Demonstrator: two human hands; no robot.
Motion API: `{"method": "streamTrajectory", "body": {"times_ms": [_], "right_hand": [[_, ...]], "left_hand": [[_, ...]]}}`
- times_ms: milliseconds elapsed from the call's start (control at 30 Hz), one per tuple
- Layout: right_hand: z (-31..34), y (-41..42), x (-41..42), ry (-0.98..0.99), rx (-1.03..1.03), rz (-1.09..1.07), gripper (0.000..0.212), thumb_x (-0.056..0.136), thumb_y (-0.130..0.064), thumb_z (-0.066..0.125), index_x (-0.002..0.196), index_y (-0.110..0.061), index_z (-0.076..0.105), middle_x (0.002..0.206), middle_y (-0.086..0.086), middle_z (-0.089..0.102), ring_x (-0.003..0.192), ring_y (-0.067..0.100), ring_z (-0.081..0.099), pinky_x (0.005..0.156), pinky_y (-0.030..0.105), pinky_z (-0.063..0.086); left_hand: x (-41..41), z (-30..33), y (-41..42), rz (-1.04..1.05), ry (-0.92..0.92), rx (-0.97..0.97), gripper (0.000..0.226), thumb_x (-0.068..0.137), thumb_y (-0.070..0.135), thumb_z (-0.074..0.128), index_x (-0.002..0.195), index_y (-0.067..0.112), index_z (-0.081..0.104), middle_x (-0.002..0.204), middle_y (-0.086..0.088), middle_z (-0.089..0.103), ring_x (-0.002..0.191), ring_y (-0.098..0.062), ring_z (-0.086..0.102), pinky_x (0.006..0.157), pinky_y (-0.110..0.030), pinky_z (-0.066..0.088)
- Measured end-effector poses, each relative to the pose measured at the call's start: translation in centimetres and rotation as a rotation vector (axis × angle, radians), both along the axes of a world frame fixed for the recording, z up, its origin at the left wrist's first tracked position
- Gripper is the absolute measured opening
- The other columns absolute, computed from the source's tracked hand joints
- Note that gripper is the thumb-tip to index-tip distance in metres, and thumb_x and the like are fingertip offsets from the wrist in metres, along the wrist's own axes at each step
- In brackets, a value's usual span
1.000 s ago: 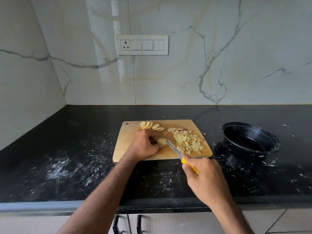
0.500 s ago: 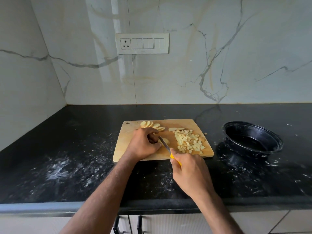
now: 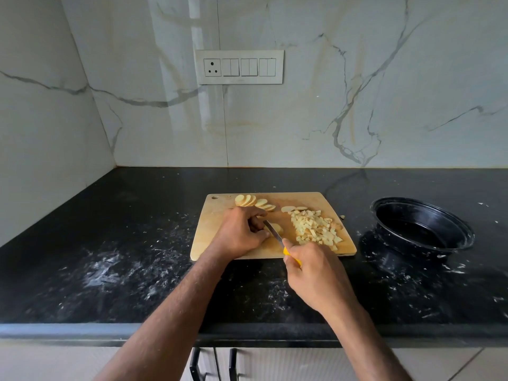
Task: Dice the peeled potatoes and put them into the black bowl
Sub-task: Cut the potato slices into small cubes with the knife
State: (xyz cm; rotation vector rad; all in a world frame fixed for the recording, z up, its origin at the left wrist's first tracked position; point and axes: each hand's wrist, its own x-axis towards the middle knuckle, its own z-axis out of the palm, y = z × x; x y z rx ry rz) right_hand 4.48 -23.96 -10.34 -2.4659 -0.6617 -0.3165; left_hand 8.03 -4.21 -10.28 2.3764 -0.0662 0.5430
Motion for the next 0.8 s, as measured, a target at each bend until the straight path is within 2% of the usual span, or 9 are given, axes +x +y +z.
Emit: {"method": "streamTrajectory", "body": {"times_ms": [167,267,367,533,600,667,733,800], "right_hand": [[0.4,1.2,0.6,-0.047,-0.095,-0.021,0.031,0.102,-0.031,0.05,0.124,-0.023,0.069,0.075,-0.009,0.065,0.045,0.006,0.043,0.038,0.017,0.026],[0.3,1.7,0.5,-0.078,-0.092,-0.038,0.032,0.102,-0.032,0.048,0.124,-0.024,0.069,0.081,-0.006,0.069,0.052,0.009,0.042,0.042,0.017,0.022],[0.1,1.7,0.4,-0.107,-0.094,-0.039,0.032,0.102,-0.034,0.047,0.123,-0.024,0.069,0.084,-0.004,0.07,0.058,0.012,0.044,0.044,0.018,0.023],[0.4,0.9,-0.4,-0.065,-0.098,-0.024,0.032,0.102,-0.034,0.048,0.126,-0.023,0.068,0.082,-0.007,0.07,0.049,0.009,0.045,0.041,0.018,0.025],[0.4,0.0,-1.3,-0.039,-0.098,-0.001,0.035,0.101,-0.033,0.052,0.134,-0.029,0.062,0.087,-0.008,0.072,0.048,0.005,0.045,0.042,0.016,0.027],[0.2,-1.3,-1.8,-0.023,-0.095,0.012,0.038,0.1,-0.033,0.054,0.137,-0.033,0.058,0.095,-0.01,0.073,0.056,0.006,0.051,0.048,0.013,0.034],[0.0,-2.7,-1.8,-0.001,-0.067,0.003,0.038,0.096,-0.035,0.055,0.133,-0.036,0.061,0.096,-0.01,0.074,0.068,0.011,0.059,0.059,0.026,0.05],[0.2,-4.2,-1.9,0.021,-0.002,-0.008,0.035,0.092,-0.034,0.058,0.126,-0.036,0.066,0.086,-0.013,0.074,0.067,0.01,0.061,0.058,0.028,0.052]], "left_hand": [[0.2,-0.4,0.1,-0.014,-0.02,-0.009,0.042,0.075,0.013,0.081,0.116,0.016,0.073,0.077,0.008,0.072,0.07,0.0,0.064,0.068,-0.012,0.05],[0.5,-0.8,0.0,-0.089,-0.048,0.02,0.035,0.077,0.008,0.074,0.11,0.019,0.078,0.085,0.002,0.07,0.071,-0.006,0.061,0.066,-0.015,0.049],[0.8,-1.0,0.0,-0.097,-0.064,0.071,0.03,0.079,0.008,0.071,0.105,0.019,0.08,0.1,-0.002,0.07,0.085,-0.014,0.065,0.075,-0.026,0.055],[0.5,-1.0,0.0,-0.098,-0.079,0.089,0.029,0.079,0.009,0.073,0.105,0.021,0.08,0.094,-0.003,0.067,0.082,-0.015,0.063,0.073,-0.029,0.055],[0.5,-0.9,0.0,-0.092,-0.076,0.087,0.029,0.08,0.009,0.074,0.105,0.021,0.08,0.094,-0.003,0.067,0.083,-0.015,0.063,0.073,-0.028,0.054],[0.5,-0.9,0.0,-0.09,-0.065,0.083,0.027,0.082,0.01,0.075,0.106,0.021,0.08,0.095,-0.001,0.066,0.082,-0.013,0.062,0.072,-0.021,0.052],[0.6,-1.0,0.0,-0.086,-0.052,0.087,0.025,0.084,0.013,0.075,0.107,0.021,0.08,0.097,0.002,0.065,0.081,-0.008,0.06,0.069,-0.01,0.045],[0.6,-1.0,0.0,-0.077,-0.044,0.068,0.025,0.083,0.015,0.075,0.107,0.022,0.079,0.097,0.004,0.065,0.08,-0.004,0.057,0.067,-0.007,0.043]]}}
